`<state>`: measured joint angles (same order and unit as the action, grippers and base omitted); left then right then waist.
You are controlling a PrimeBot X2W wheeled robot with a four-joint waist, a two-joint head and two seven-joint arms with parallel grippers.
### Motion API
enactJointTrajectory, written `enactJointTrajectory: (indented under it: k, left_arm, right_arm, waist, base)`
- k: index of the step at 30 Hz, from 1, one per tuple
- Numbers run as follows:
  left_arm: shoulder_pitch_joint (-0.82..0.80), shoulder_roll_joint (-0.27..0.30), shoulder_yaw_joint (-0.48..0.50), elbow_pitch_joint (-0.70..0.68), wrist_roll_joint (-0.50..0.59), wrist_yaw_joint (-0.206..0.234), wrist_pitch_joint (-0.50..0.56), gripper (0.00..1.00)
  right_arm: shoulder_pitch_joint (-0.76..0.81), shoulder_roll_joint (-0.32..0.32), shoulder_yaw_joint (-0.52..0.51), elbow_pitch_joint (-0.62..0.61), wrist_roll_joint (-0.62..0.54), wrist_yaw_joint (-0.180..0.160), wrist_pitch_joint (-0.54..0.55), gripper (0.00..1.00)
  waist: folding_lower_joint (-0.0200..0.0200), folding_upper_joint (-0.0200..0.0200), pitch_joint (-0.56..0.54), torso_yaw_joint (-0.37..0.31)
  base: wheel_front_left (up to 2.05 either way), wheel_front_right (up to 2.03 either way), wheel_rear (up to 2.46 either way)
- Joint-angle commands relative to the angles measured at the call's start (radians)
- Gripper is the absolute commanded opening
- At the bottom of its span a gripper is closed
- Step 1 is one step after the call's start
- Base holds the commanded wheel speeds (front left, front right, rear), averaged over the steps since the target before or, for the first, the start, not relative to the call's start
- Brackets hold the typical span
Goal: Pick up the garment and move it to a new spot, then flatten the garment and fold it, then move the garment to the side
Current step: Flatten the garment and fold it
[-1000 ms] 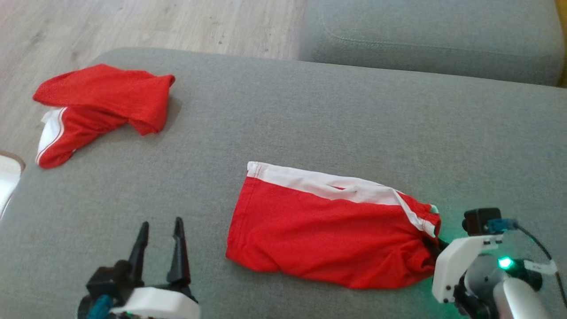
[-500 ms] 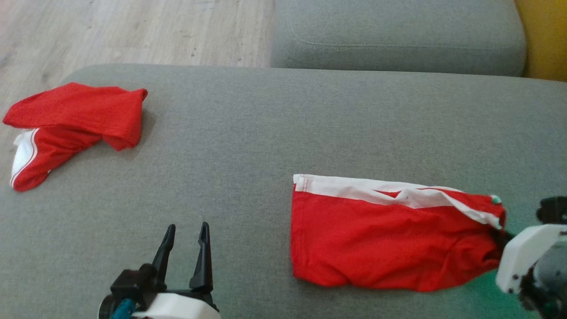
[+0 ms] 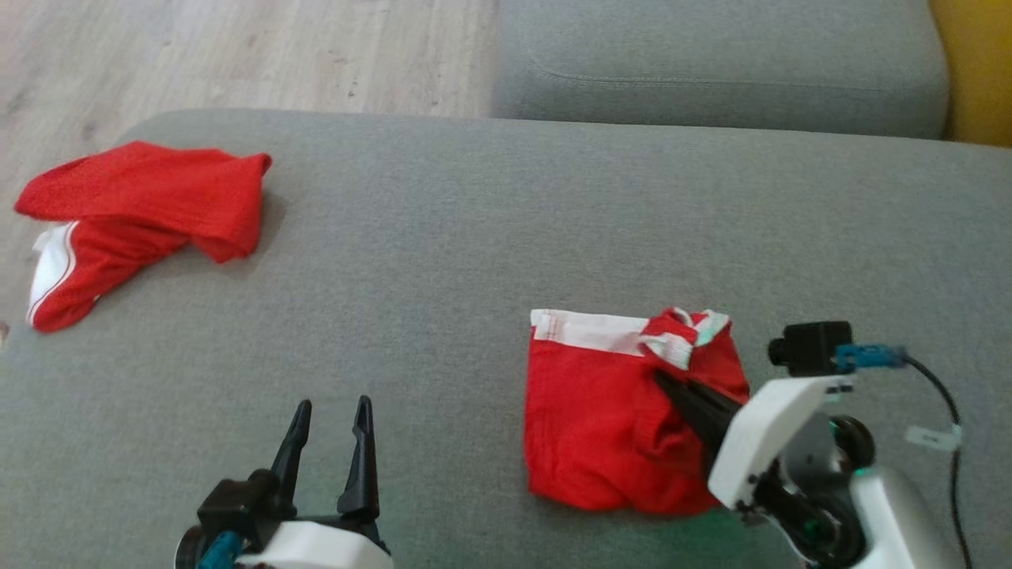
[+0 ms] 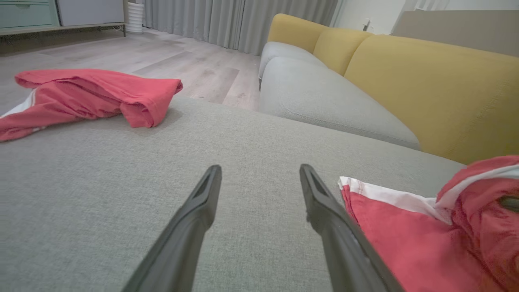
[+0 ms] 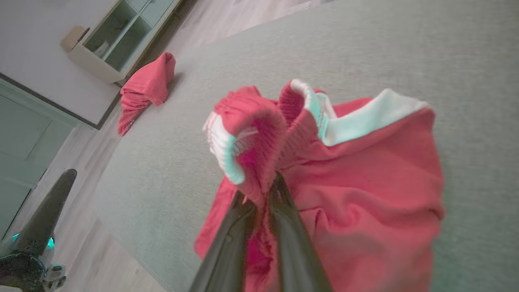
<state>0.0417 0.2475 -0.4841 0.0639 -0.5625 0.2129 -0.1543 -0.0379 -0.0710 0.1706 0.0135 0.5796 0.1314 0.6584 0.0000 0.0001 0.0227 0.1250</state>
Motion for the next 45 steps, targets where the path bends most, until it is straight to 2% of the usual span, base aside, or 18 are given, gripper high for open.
enactJointTrajectory:
  k: [1,7,8,10,11,12,20,24,32,37,45]
  left_arm:
    - [-0.050,0.011,0.037,-0.024,0.002,0.005,-0.007,1.00]
    - [-0.057,0.009,0.036,-0.019,-0.002,0.004,-0.012,1.00]
    - [-0.057,0.008,0.035,-0.017,-0.003,0.004,-0.013,1.00]
    - [-0.056,0.006,0.034,-0.014,-0.005,0.004,-0.015,1.00]
    - [-0.056,0.005,0.033,-0.012,-0.006,0.004,-0.016,1.00]
    - [-0.056,0.004,0.032,-0.010,-0.006,0.004,-0.017,1.00]
    - [-0.066,-0.002,0.029,-0.006,-0.008,0.007,-0.024,1.00]
    - [-0.078,-0.005,0.029,-0.004,-0.005,0.008,-0.031,1.00]
    - [-0.108,-0.014,0.034,0.006,-0.001,0.013,-0.047,1.00]
    - [-0.098,-0.008,0.045,0.034,-0.003,0.015,-0.061,1.00]
    - [-0.044,0.012,0.052,0.065,-0.002,0.028,-0.072,1.00]
  right_arm:
    - [-0.063,0.004,0.027,-0.025,-0.002,-0.001,-0.018,0.00]
    - [-0.115,0.020,0.082,0.097,0.004,-0.001,-0.090,0.00]
    - [-0.125,0.020,0.098,0.117,0.015,-0.001,-0.103,0.04]
    - [-0.146,0.020,0.128,0.157,0.042,-0.001,-0.132,0.44]
    - [-0.157,0.020,0.145,0.176,0.058,-0.001,-0.145,0.80]
    - [-0.168,0.020,0.162,0.194,0.071,-0.001,-0.156,1.00]
    - [-0.250,0.021,0.243,0.279,0.115,-0.001,-0.286,1.00]
    - [-0.276,0.021,0.225,0.285,0.023,-0.001,-0.364,1.00]
    - [-0.224,0.020,0.062,0.220,-0.330,-0.001,-0.512,1.00]
    - [-0.116,0.021,-0.029,0.128,-0.421,-0.001,-0.563,1.00]
    - [0.065,0.021,-0.136,0.003,-0.430,-0.001,-0.633,1.00]
  waist:
    - [0.0000,-0.0001,0.003,0.014]
    - [0.0000,-0.0001,0.011,0.059]
    - [0.0000,-0.0001,0.012,0.065]
    - [0.0000,-0.0001,0.013,0.074]
    - [0.0000,-0.0001,0.013,0.076]
    - [0.0000,-0.0001,0.014,0.078]
    - [0.0000,-0.0001,0.017,0.074]
    - [0.0000,-0.0001,0.013,0.057]
    - [0.0000,-0.0001,-0.021,0.009]
    - [0.0000,-0.0001,-0.044,-0.021]
    - [0.0000,-0.0001,-0.073,-0.046]
  base:
    - [0.00,0.00,0.00]
    - [0.00,0.00,0.00]
    - [0.00,0.00,0.00]
    - [0.00,0.00,0.00]
    - [0.00,0.00,0.00]
    - [0.00,0.00,0.00]
    - [0.00,0.00,0.00]
    - [0.00,0.00,0.00]
    - [0.00,0.00,0.00]
    - [0.00,0.00,0.00]
    - [0.00,0.00,0.00]
